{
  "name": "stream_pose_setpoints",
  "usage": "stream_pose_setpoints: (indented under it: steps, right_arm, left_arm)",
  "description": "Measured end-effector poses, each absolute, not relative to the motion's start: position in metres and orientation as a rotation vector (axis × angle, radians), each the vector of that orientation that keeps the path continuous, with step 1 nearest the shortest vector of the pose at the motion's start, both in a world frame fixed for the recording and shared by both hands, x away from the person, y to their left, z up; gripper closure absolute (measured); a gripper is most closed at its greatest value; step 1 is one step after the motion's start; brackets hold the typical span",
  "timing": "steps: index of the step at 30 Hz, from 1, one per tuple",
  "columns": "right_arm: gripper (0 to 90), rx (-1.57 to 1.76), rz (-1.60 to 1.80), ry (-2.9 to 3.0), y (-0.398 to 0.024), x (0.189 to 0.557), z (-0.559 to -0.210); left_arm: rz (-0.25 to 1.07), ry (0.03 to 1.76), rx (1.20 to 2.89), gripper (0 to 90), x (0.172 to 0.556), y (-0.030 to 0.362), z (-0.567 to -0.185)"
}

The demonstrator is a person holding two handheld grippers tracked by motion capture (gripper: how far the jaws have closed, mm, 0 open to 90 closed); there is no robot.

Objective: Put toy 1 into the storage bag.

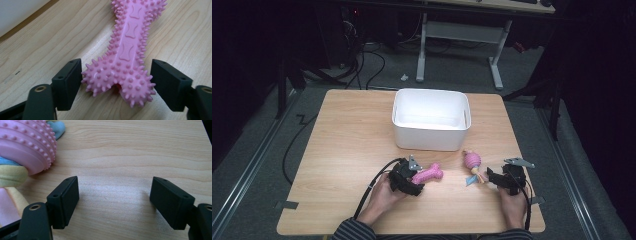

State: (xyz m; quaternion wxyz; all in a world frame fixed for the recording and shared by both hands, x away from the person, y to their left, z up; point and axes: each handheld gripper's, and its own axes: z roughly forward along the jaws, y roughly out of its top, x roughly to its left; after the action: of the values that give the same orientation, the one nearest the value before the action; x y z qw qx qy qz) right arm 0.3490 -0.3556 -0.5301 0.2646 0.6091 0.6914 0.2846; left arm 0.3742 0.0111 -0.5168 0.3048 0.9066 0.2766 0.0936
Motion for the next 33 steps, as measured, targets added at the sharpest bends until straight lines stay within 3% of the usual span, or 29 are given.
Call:
stream_pose_setpoints:
  steps: [7,33]
  right_arm:
    - [23.7,1.648,0.77,1.869,-0.355,0.349,-0.53]
    - [23.6,1.648,0.771,1.869,-0.355,0.349,-0.53]
  left_arm:
    - [0.237,0.745,2.381,33.1,0.374,0.014,-0.517]
    - [0.256,0.729,2.287,35.5,0.37,0.025,-0.498]
